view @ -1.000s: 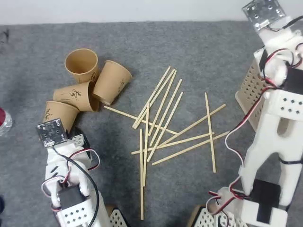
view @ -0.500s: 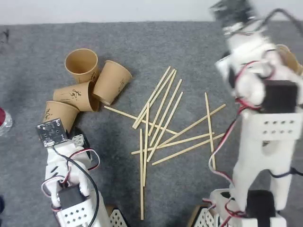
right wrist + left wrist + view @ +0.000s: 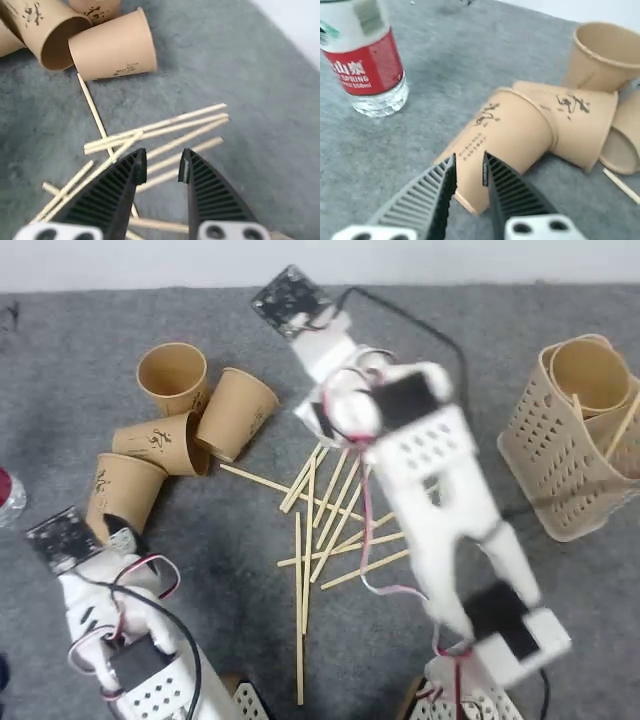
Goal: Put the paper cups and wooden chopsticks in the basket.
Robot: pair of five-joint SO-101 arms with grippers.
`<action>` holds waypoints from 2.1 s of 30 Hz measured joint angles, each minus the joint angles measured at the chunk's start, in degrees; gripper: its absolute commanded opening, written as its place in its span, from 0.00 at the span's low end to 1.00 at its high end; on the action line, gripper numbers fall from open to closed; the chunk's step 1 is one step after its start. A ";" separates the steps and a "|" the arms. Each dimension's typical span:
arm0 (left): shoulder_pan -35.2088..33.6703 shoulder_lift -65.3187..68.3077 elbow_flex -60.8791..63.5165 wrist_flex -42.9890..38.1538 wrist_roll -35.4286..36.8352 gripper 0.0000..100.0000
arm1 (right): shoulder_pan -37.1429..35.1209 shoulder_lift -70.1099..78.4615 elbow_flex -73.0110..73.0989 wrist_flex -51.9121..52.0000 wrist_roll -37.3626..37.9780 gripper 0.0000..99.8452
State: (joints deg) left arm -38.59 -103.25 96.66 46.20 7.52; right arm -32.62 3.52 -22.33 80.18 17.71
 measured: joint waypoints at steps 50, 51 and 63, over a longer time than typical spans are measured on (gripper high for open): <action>1.14 -0.09 0.00 -2.37 5.36 0.09 | 0.26 53.54 -24.97 -47.30 -8.79 0.12; 1.23 -0.09 0.00 -2.37 5.36 0.09 | 0.18 53.54 -27.25 -43.52 -9.14 0.12; 1.41 -0.09 0.00 -2.37 5.36 0.09 | -0.79 53.54 -43.96 -17.05 -9.67 0.12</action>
State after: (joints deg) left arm -37.19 -103.34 96.66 43.82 12.88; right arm -33.41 57.05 -66.29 63.12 8.04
